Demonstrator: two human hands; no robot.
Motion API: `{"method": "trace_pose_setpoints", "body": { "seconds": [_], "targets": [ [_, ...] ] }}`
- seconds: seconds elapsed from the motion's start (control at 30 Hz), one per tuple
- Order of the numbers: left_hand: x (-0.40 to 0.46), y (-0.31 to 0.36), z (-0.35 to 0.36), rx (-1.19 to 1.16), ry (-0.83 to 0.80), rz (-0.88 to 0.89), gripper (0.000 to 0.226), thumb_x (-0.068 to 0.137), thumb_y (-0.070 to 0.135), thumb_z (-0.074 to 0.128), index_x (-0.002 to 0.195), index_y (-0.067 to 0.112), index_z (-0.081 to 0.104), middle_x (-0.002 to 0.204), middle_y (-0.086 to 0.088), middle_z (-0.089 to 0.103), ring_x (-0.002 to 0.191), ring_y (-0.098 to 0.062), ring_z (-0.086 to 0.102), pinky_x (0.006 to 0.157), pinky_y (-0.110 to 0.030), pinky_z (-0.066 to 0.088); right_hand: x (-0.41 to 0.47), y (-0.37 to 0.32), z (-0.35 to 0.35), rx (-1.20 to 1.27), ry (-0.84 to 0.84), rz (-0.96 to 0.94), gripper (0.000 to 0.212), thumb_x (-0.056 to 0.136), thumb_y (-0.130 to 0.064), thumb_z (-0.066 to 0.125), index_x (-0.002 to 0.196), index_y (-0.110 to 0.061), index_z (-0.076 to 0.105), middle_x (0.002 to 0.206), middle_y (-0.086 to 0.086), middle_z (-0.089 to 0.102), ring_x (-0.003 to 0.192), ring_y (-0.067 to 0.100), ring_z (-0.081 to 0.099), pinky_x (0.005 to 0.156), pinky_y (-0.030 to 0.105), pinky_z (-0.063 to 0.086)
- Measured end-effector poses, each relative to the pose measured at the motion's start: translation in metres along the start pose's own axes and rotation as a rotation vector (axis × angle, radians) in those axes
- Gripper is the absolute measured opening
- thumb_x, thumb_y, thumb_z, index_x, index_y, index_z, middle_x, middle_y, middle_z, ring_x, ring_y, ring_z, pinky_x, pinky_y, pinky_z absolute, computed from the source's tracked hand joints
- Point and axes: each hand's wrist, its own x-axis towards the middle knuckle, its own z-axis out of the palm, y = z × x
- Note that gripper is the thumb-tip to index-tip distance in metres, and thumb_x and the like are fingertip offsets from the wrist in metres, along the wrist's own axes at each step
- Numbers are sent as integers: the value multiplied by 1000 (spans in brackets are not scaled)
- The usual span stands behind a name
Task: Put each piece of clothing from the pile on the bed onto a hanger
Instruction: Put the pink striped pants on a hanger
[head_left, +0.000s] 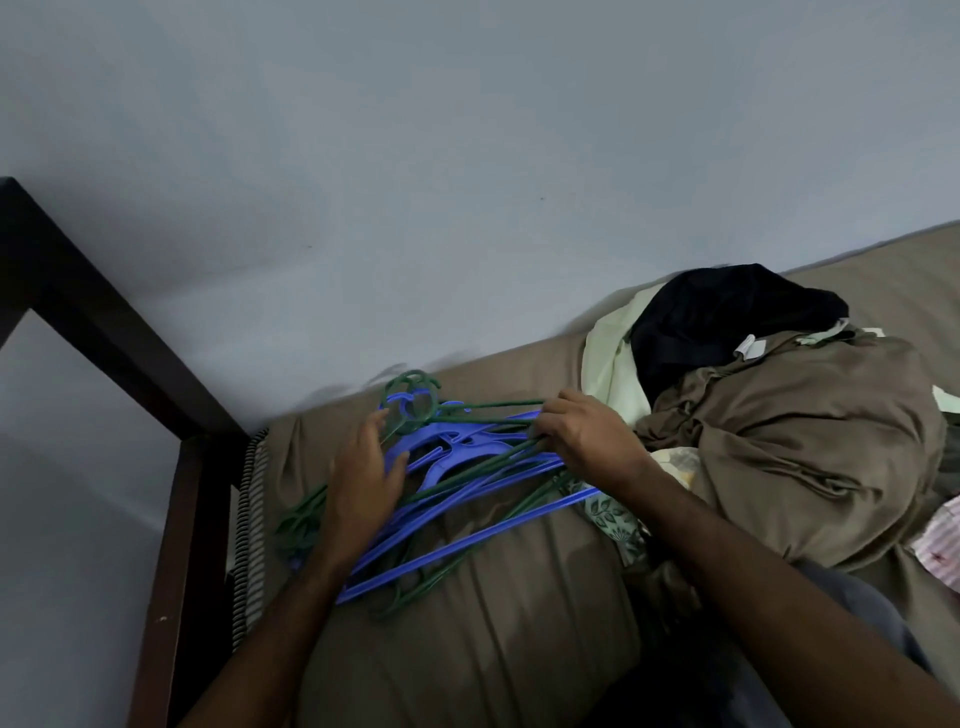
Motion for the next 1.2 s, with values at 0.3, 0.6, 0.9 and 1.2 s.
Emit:
{"method": "trace_pose_setpoints", "body": {
  "seconds": [0.3, 0.6, 0.9, 1.2],
  "targets": [
    [29, 46, -24, 0, 55, 204, 21, 97, 14, 50, 112, 15, 64, 105, -2, 62, 93, -25, 61, 78, -42, 52, -47, 17, -32, -107, 167, 190, 18, 77, -20, 83, 85, -25, 66, 86, -10, 59, 84, 20, 50, 76, 35, 39],
    [80, 252, 7, -260, -40, 547, 28, 99, 10, 55, 121, 25, 63, 91, 17, 61, 79, 8, 55, 68, -23, 44, -125, 50, -185, -361, 407, 608, 38, 75, -46, 72, 110, -36, 63, 127, -5, 48, 116, 25, 44, 99, 44, 28],
    [46, 476, 111, -336, -388, 939, 26, 100, 18, 50, 122, 30, 60, 88, 16, 67, 83, 0, 61, 77, -27, 48, -303, 80, -319, -739, 647, 1082, 35, 86, -59, 54, 93, -24, 57, 97, -2, 51, 101, 27, 46, 95, 46, 31],
    [-77, 589, 261, -341, -889, 1293, 29, 96, 13, 55, 123, 17, 65, 95, 4, 69, 85, -9, 62, 82, -30, 49, -457, 80, -329, 555, 565, 1429, 39, 99, -50, 54, 122, -18, 52, 91, 11, 76, 70, 35, 73, 52, 30, 54]
  ]
}}
